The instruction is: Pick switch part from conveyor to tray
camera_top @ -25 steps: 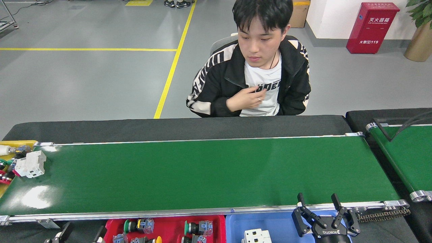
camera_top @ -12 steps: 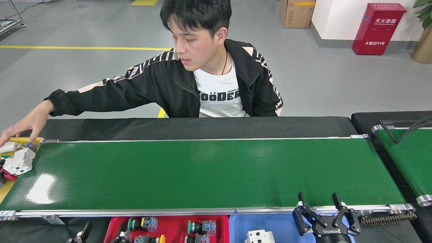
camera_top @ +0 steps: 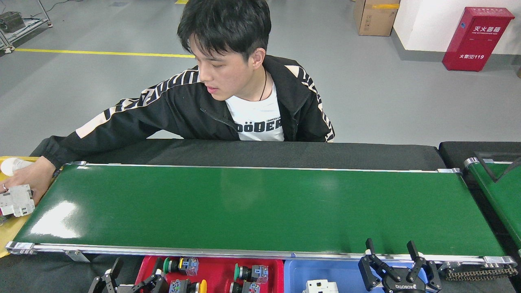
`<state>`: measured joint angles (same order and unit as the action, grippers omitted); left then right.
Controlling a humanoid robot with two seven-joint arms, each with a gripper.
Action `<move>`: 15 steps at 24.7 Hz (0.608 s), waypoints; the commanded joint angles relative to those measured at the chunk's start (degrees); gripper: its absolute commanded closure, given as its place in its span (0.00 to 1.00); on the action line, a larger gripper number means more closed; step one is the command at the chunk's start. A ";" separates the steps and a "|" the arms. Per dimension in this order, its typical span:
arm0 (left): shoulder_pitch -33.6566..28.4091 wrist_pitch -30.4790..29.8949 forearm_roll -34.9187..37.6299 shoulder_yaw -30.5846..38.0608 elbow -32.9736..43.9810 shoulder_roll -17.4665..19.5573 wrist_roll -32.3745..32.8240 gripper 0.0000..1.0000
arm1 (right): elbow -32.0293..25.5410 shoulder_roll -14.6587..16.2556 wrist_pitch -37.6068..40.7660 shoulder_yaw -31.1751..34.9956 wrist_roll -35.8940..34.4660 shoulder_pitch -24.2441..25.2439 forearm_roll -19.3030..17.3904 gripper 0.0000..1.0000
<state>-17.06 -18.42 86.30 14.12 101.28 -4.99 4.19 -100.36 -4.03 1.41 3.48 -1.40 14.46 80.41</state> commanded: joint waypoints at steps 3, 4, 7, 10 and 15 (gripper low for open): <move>0.28 0.13 -0.08 -0.24 0.67 -0.11 0.12 0.00 | -0.97 0.96 1.05 0.12 -0.18 -0.14 -0.17 0.01; 0.45 0.13 -0.08 -0.24 0.67 -0.28 0.38 0.00 | -0.89 1.13 1.05 0.12 -0.18 -0.14 -0.25 0.01; 1.60 0.22 -0.16 -0.15 0.67 -1.78 0.47 0.00 | -0.89 3.94 0.97 -0.23 -0.27 -0.05 -3.33 0.01; 2.21 0.31 -0.16 -0.15 0.67 -1.96 -0.24 0.00 | -0.89 8.07 0.44 -1.90 -0.53 0.21 -5.70 0.01; 2.56 0.22 -0.34 0.73 0.67 -1.87 0.20 0.00 | -0.97 8.87 0.35 -2.07 -0.71 0.48 -5.97 0.01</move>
<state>-14.96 -18.35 86.22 14.48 101.28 -6.84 4.54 -100.39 4.26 1.93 1.35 -1.54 14.99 74.59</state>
